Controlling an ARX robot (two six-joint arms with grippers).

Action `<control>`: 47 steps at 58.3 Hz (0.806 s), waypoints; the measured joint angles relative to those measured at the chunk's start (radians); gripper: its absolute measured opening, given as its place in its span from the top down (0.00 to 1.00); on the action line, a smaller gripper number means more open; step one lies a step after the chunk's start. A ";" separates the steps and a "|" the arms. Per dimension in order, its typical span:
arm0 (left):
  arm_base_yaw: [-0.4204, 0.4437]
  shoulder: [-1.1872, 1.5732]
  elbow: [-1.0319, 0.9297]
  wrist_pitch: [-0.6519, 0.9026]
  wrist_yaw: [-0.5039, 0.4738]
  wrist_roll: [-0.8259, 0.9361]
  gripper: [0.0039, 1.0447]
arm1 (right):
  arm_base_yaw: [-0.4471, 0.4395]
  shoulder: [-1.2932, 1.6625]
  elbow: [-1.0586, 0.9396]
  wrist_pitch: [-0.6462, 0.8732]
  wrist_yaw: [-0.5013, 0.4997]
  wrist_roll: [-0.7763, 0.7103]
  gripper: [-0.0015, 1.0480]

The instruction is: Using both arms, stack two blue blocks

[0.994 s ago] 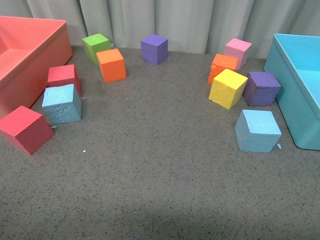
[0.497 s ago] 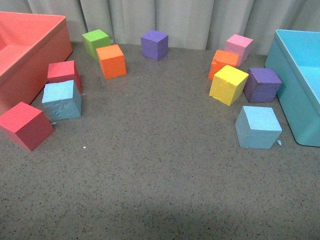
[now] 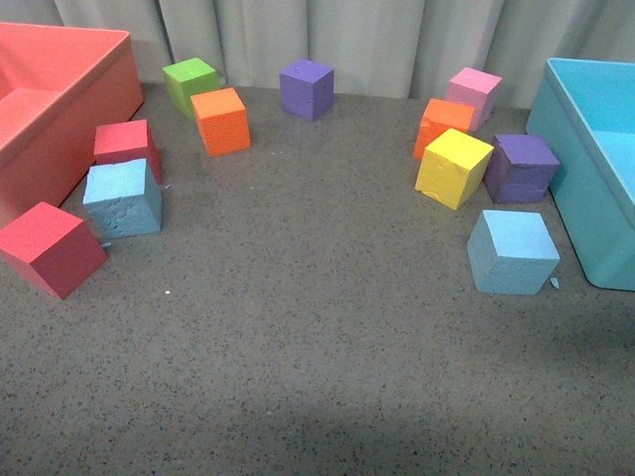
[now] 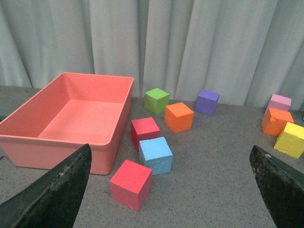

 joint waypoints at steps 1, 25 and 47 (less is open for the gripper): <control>0.000 0.000 0.000 0.000 0.000 0.000 0.06 | 0.002 0.034 0.024 -0.010 -0.005 0.011 0.09; 0.000 0.000 0.000 0.000 0.000 0.000 0.06 | 0.085 0.465 0.332 -0.141 -0.018 0.145 0.09; 0.000 0.000 0.000 0.000 0.000 0.000 0.06 | 0.094 0.677 0.472 -0.194 -0.005 0.173 0.09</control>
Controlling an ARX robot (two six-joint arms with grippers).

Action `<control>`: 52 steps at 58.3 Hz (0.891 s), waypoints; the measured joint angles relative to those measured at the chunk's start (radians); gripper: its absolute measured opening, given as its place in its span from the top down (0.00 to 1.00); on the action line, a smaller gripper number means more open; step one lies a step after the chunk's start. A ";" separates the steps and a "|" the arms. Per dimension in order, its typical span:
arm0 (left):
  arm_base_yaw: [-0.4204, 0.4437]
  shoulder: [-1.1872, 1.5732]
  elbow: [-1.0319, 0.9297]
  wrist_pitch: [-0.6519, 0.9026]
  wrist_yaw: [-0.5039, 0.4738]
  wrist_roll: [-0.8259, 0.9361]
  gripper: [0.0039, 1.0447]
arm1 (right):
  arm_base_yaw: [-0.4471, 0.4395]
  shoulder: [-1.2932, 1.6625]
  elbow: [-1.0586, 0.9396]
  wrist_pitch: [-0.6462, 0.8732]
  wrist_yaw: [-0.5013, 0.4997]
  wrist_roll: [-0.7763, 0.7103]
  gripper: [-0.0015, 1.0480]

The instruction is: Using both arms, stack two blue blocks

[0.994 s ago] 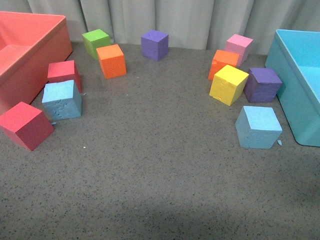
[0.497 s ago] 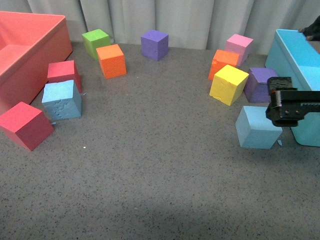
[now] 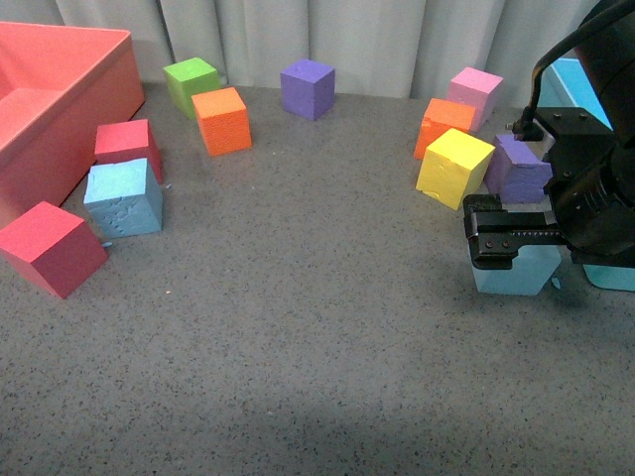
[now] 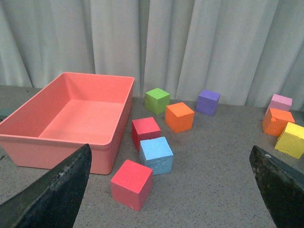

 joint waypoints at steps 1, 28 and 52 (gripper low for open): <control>0.000 0.000 0.000 0.000 0.000 0.000 0.06 | -0.001 0.011 0.008 -0.001 0.003 0.000 0.09; 0.000 0.000 0.000 0.000 0.000 0.000 0.06 | -0.011 0.142 0.143 -0.051 0.008 0.008 0.41; 0.000 0.000 0.000 0.000 0.000 0.000 0.06 | 0.079 0.119 0.204 -0.076 -0.016 0.061 0.57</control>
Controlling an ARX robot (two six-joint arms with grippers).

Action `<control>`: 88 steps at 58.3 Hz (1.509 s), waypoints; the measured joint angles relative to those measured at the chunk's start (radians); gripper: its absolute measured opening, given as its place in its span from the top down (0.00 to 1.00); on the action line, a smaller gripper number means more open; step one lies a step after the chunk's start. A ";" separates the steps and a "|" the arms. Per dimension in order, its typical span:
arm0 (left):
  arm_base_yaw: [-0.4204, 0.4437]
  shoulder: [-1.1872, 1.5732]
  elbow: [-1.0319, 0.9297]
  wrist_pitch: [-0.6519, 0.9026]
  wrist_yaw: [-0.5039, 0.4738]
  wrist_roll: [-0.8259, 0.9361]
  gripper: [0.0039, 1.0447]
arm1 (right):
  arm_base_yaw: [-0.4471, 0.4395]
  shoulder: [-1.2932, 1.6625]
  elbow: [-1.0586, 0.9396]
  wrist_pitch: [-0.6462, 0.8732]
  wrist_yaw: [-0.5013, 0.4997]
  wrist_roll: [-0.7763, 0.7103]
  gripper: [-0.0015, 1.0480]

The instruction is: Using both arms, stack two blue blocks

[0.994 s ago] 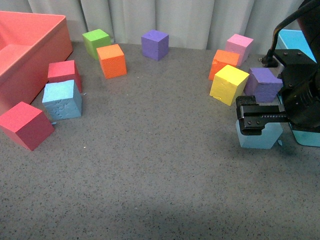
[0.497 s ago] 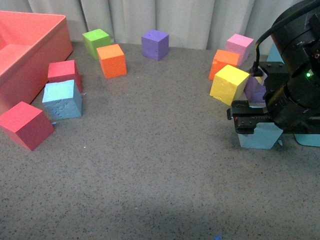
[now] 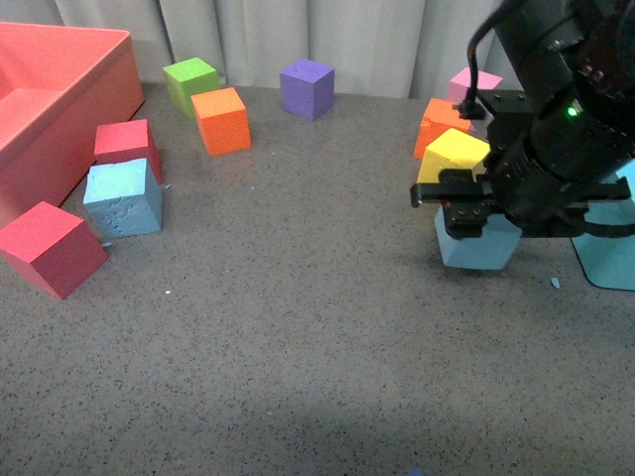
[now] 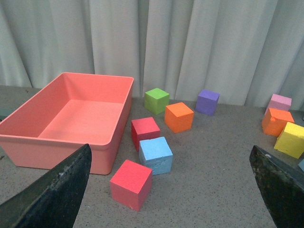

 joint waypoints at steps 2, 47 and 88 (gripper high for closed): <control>0.000 0.000 0.000 0.000 0.000 0.000 0.06 | 0.014 0.002 0.018 -0.011 -0.001 0.011 0.57; 0.000 0.000 0.000 0.000 0.000 0.000 0.06 | 0.221 0.234 0.369 -0.147 -0.041 0.133 0.59; 0.000 0.000 0.000 0.000 0.000 0.000 0.06 | 0.220 0.109 0.216 0.090 -0.094 0.216 0.10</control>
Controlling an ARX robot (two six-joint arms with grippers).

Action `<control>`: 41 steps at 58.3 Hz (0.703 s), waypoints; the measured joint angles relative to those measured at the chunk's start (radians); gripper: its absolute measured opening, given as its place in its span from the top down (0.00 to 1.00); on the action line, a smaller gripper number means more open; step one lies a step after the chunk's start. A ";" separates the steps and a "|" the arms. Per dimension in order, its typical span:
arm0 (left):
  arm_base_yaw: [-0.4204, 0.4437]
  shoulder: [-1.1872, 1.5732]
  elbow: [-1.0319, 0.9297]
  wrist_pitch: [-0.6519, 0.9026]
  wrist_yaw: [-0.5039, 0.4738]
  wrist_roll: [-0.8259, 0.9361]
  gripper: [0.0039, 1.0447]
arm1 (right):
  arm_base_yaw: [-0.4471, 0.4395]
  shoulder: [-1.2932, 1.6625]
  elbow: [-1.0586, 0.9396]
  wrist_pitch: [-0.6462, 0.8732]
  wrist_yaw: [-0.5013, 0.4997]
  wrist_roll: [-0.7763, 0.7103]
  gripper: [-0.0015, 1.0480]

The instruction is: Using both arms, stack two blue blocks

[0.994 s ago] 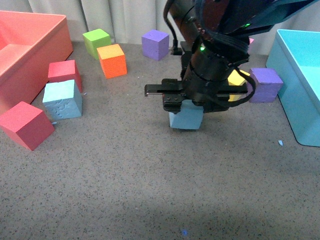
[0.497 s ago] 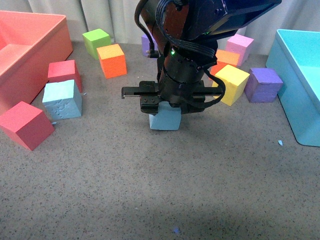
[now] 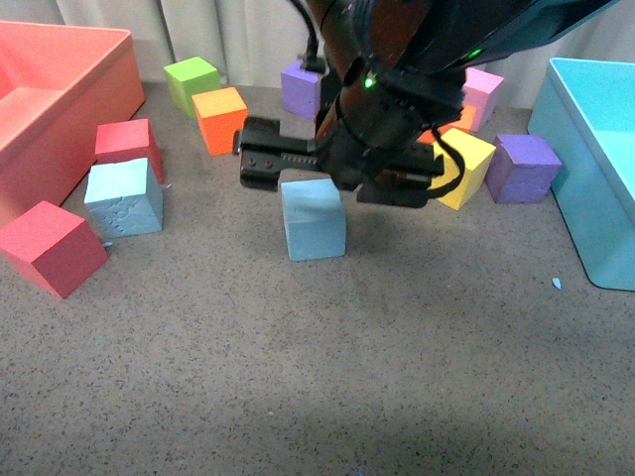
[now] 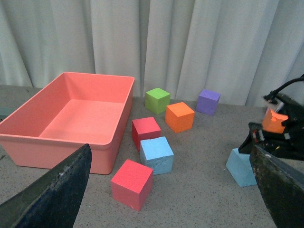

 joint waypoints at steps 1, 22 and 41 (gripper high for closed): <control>0.000 0.000 0.000 0.000 0.000 0.000 0.06 | -0.002 -0.009 -0.011 0.007 0.007 0.002 0.10; 0.000 0.000 0.000 0.000 -0.001 0.000 0.06 | -0.116 -0.253 -0.724 1.307 0.409 -0.395 0.52; 0.000 0.000 0.000 0.000 0.000 0.000 0.06 | -0.272 -0.607 -1.114 1.422 0.264 -0.449 0.99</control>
